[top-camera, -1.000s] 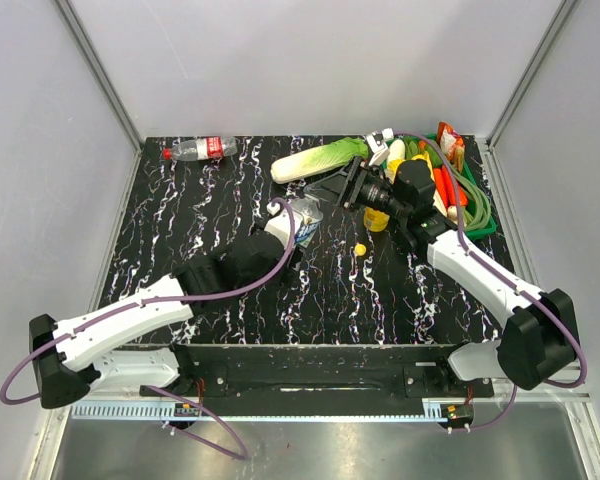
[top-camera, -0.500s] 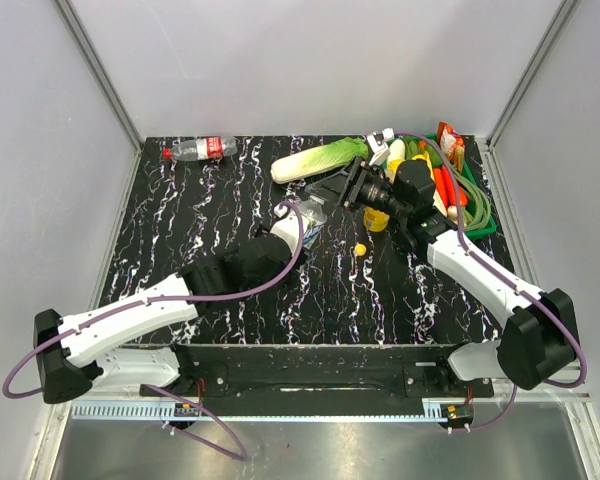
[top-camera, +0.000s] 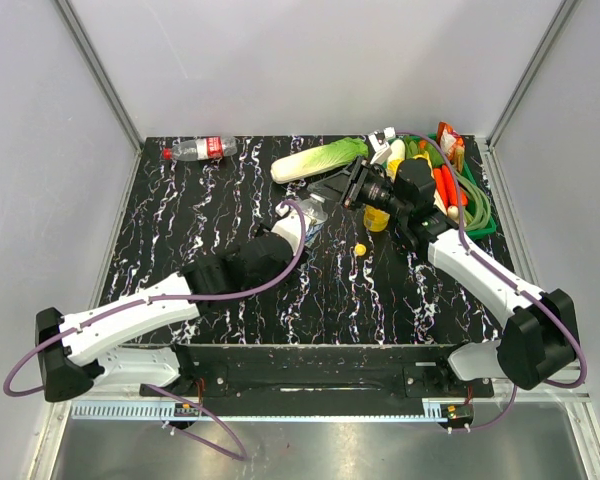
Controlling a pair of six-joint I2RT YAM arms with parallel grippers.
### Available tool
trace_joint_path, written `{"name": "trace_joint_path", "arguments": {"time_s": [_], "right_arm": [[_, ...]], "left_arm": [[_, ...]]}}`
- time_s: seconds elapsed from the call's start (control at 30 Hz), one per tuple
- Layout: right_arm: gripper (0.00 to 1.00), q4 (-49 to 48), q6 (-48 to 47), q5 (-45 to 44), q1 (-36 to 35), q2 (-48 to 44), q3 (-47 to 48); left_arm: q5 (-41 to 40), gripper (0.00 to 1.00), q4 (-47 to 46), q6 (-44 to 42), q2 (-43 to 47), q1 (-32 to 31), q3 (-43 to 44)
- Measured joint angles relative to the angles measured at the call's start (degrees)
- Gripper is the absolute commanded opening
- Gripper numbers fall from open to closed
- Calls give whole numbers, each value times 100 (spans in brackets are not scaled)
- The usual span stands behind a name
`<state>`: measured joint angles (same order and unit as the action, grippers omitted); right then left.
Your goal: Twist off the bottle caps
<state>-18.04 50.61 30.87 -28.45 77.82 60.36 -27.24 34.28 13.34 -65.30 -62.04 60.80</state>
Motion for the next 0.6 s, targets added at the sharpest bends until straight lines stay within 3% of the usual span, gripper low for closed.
{"name": "trace_joint_path", "arguments": {"time_s": [0.6], "right_arm": [[0,39,-310,22,2,0,-33]], "left_arm": [[85,35,-35,136,-229,105,0]]}}
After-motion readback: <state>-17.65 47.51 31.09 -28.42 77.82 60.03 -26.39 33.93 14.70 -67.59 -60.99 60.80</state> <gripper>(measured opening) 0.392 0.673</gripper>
